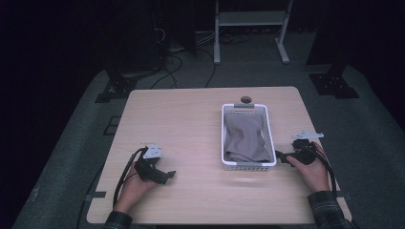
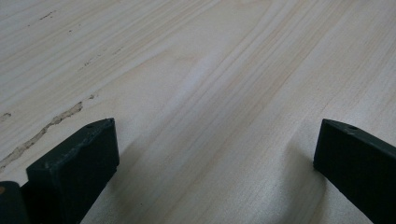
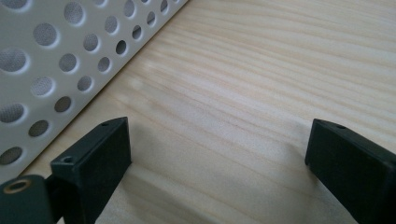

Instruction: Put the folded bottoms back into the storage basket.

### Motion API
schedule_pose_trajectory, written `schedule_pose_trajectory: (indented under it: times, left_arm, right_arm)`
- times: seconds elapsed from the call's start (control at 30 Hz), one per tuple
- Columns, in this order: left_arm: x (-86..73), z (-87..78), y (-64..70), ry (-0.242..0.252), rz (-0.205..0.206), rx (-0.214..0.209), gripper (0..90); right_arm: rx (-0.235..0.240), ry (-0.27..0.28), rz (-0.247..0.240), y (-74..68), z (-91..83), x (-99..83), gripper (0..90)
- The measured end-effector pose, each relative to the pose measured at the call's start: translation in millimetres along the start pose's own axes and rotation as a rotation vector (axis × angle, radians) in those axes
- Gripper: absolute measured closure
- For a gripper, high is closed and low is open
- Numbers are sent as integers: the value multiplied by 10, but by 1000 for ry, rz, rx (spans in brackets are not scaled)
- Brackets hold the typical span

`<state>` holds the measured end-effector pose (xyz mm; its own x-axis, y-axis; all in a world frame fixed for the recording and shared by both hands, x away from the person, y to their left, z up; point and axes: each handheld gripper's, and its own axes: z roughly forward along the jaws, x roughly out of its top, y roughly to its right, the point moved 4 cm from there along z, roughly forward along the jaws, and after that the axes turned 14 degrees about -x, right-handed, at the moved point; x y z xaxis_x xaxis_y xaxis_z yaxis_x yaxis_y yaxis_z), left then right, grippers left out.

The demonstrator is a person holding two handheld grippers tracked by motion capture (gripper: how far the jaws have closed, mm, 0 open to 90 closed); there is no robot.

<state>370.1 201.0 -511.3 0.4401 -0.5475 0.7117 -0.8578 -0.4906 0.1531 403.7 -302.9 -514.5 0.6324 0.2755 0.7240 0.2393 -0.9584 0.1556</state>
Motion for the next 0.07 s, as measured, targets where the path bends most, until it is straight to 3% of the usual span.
schedule_pose_trajectory:
  times: [0.07]
  left_arm:
    - [0,0,0,0,0,0,0]
  right_arm:
    - [-2,0,2,-1,-1,0,59]
